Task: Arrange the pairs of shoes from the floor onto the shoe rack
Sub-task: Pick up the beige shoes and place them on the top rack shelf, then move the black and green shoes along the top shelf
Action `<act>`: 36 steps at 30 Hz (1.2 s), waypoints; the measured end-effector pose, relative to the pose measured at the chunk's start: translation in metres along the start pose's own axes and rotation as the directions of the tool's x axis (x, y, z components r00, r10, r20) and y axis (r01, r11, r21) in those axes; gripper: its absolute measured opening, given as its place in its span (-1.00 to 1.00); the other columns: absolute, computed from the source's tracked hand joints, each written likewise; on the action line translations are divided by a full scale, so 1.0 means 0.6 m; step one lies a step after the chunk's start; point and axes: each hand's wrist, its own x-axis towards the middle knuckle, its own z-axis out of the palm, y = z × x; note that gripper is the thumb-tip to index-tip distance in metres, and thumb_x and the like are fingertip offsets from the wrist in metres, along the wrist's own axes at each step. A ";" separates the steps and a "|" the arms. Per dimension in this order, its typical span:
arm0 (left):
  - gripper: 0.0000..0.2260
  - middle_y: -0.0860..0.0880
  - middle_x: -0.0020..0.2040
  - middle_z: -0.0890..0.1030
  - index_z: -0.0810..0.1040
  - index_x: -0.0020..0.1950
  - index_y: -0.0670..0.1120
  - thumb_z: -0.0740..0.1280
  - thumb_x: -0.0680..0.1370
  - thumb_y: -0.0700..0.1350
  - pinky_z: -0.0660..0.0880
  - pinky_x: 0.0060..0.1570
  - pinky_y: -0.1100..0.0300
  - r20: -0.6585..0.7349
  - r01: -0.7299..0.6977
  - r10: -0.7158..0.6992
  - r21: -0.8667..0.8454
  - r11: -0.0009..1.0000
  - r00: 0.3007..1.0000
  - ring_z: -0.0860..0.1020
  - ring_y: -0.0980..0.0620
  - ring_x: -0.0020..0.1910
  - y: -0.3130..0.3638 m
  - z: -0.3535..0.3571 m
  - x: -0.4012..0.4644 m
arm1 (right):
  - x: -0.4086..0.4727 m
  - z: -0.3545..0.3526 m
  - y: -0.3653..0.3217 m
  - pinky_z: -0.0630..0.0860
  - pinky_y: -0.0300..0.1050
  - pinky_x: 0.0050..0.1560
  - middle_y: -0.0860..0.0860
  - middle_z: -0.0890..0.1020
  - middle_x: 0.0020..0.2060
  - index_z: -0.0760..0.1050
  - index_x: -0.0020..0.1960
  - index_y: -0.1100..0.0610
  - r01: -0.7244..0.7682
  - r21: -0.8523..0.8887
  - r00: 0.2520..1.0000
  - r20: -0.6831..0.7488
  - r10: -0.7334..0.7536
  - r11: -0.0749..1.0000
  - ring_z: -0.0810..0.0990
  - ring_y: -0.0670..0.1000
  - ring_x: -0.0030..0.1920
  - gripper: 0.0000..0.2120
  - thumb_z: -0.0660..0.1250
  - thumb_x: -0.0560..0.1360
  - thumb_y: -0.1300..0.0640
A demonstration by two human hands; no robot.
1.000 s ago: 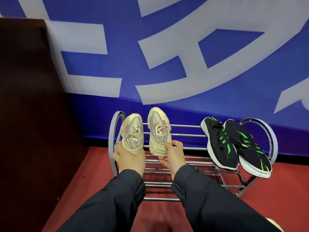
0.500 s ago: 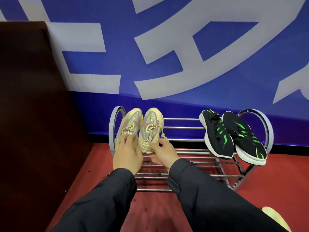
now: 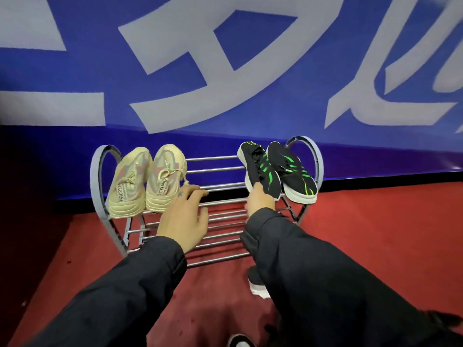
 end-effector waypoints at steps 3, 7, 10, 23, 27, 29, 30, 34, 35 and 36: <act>-0.64 -0.05 0.37 0.44 0.48 0.37 -0.06 0.30 0.55 -0.13 0.49 0.19 0.03 0.036 -0.033 0.034 -0.018 0.999 0.999 0.47 -0.09 0.32 0.022 0.014 0.004 | 0.020 -0.045 0.014 0.28 -0.18 -0.47 0.11 0.51 -0.26 0.39 -0.18 0.18 -0.151 0.014 0.985 0.083 0.150 0.988 0.41 0.05 -0.48 -0.37 0.09 0.46 -0.43; -0.62 0.00 0.41 0.38 0.44 0.41 -0.02 0.28 0.58 -0.09 0.43 0.01 0.11 0.077 -0.033 0.036 -0.037 0.999 0.996 0.53 -0.09 0.19 0.038 0.020 0.006 | 0.013 -0.079 0.007 0.57 -0.04 -0.42 0.23 0.65 -0.10 0.39 0.22 0.19 -0.210 0.198 0.968 0.178 0.175 0.957 0.62 0.09 -0.31 -0.65 0.17 0.66 -0.09; -0.61 -0.03 0.42 0.37 0.41 0.44 -0.04 0.27 0.61 -0.06 0.41 0.08 0.11 0.097 -0.028 0.034 -0.060 0.998 0.995 0.52 -0.10 0.21 0.038 0.021 0.007 | -0.001 -0.080 -0.015 0.60 -0.08 -0.46 0.18 0.58 0.00 0.40 0.32 0.19 -0.102 0.330 0.988 0.144 0.057 0.938 0.61 0.08 -0.32 -0.74 0.16 0.67 0.16; -0.17 0.04 0.49 0.36 0.12 0.60 0.10 0.22 0.41 0.42 0.43 0.36 -0.12 0.190 0.476 -0.618 -0.812 0.337 0.763 0.46 -0.09 0.39 0.036 -0.011 0.044 | -0.056 -0.166 -0.105 0.51 -0.16 0.04 -0.16 0.59 -0.20 0.51 -0.10 -0.04 0.705 0.042 0.706 -0.130 -0.696 0.708 0.56 -0.16 -0.13 -0.85 0.25 0.63 0.05; -0.65 0.10 0.12 0.66 0.60 0.25 0.02 0.31 0.57 0.18 0.44 0.13 0.22 0.359 0.397 -0.216 -0.574 0.716 0.908 0.60 0.26 0.05 0.066 -0.003 0.016 | -0.063 -0.160 -0.118 0.56 -0.16 0.03 -0.15 0.66 -0.21 0.58 -0.12 -0.05 0.638 0.198 0.766 -0.073 -0.638 0.744 0.62 -0.16 -0.16 -0.86 0.31 0.60 0.04; -0.87 0.12 -0.16 0.68 0.64 -0.01 0.00 0.35 0.60 0.02 0.45 -0.08 0.22 0.396 0.354 -0.141 -0.535 0.767 0.907 0.60 0.26 -0.23 0.080 0.011 0.012 | -0.057 -0.152 -0.127 0.59 -0.17 0.02 -0.09 0.69 -0.17 0.60 -0.05 0.02 0.564 0.286 0.818 -0.066 -0.572 0.775 0.64 -0.14 -0.14 -0.83 0.33 0.57 -0.05; -0.88 0.11 -0.20 0.66 0.63 -0.04 -0.01 0.35 0.61 -0.01 0.45 -0.11 0.21 0.370 0.360 -0.167 -0.550 0.754 0.914 0.60 0.20 -0.24 0.085 0.020 0.015 | -0.050 -0.141 -0.124 0.60 -0.11 0.09 -0.02 0.71 -0.11 0.61 0.02 0.09 0.503 0.320 0.854 -0.042 -0.518 0.803 0.67 -0.08 -0.09 -0.69 0.32 0.52 -0.15; -0.67 -0.04 -0.05 0.71 0.64 0.04 -0.11 0.29 0.60 0.13 0.57 0.11 0.05 0.278 0.445 -0.356 -0.674 0.590 0.892 0.67 -0.06 -0.01 0.117 0.044 0.038 | -0.027 -0.093 -0.061 0.50 0.19 0.31 0.13 0.68 0.14 0.55 0.24 0.23 0.272 0.159 0.926 0.226 -0.304 0.949 0.65 0.17 0.15 -0.17 0.27 0.33 -0.45; -0.62 -0.07 -0.01 0.72 0.64 0.06 -0.10 0.26 0.58 0.18 0.57 0.17 -0.01 0.289 0.481 -0.406 -0.699 0.529 0.867 0.67 -0.08 0.03 0.119 0.053 0.046 | -0.034 -0.086 -0.041 0.46 0.14 0.36 0.06 0.62 0.23 0.50 0.34 0.20 0.226 0.028 0.911 0.347 -0.222 0.974 0.60 0.13 0.24 -0.07 0.27 0.29 -0.52; -0.58 -0.09 0.02 0.72 0.64 0.09 -0.09 0.25 0.55 0.23 0.56 0.20 -0.06 0.299 0.511 -0.451 -0.714 0.479 0.841 0.67 -0.10 0.06 0.118 0.061 0.052 | -0.046 -0.084 -0.025 0.45 0.09 0.37 0.03 0.57 0.31 0.45 0.42 0.17 0.182 -0.083 0.883 0.452 -0.126 0.980 0.58 0.09 0.28 0.05 0.28 0.22 -0.59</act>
